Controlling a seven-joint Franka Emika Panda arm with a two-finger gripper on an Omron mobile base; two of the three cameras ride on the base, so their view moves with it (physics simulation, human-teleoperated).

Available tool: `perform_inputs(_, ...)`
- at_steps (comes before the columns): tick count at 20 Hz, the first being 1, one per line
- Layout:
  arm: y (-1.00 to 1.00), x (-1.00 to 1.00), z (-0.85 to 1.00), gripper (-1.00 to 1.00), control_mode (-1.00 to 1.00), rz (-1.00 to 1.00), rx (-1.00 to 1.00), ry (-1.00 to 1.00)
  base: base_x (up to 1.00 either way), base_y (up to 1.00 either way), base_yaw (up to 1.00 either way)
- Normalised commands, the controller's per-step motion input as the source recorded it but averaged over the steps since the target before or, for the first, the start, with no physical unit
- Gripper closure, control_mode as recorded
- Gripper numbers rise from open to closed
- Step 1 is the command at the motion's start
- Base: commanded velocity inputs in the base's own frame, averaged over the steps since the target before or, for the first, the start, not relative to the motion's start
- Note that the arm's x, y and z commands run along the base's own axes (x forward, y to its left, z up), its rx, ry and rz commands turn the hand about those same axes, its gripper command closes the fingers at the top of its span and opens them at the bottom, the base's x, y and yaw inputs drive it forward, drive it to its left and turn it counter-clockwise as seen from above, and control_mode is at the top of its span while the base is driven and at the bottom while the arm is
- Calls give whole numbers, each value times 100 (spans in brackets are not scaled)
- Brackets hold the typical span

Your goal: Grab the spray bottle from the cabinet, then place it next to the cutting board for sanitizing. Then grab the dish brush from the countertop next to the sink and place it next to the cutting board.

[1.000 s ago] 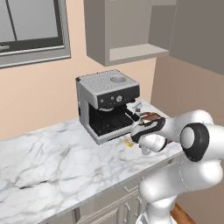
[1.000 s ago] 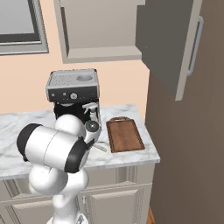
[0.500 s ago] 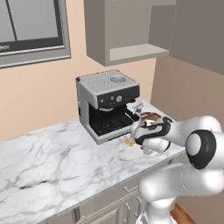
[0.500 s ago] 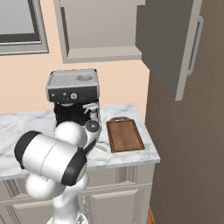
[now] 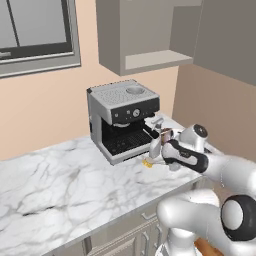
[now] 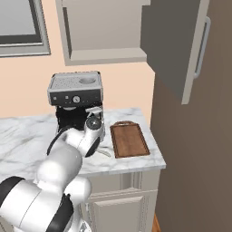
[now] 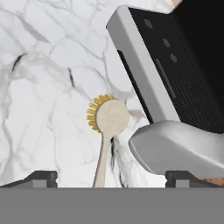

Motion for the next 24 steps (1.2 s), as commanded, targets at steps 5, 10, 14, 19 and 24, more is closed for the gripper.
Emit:
perform_inputs(5,4,-49,97,-100,-100,-3,0,-2,0,0,0)
perform_inputs(10,8,-42,100,-100,-100,-2,0,-28,0,0,0)
perform_inputs(14,9,-51,100,-100,-100,0,0,-41,0,0,0)
perform_inputs(19,21,-44,100,-100,-100,0,0,-27,0,0,0)
perform_inputs(24,8,-45,100,-100,-100,0,0,-12,0,0,0)
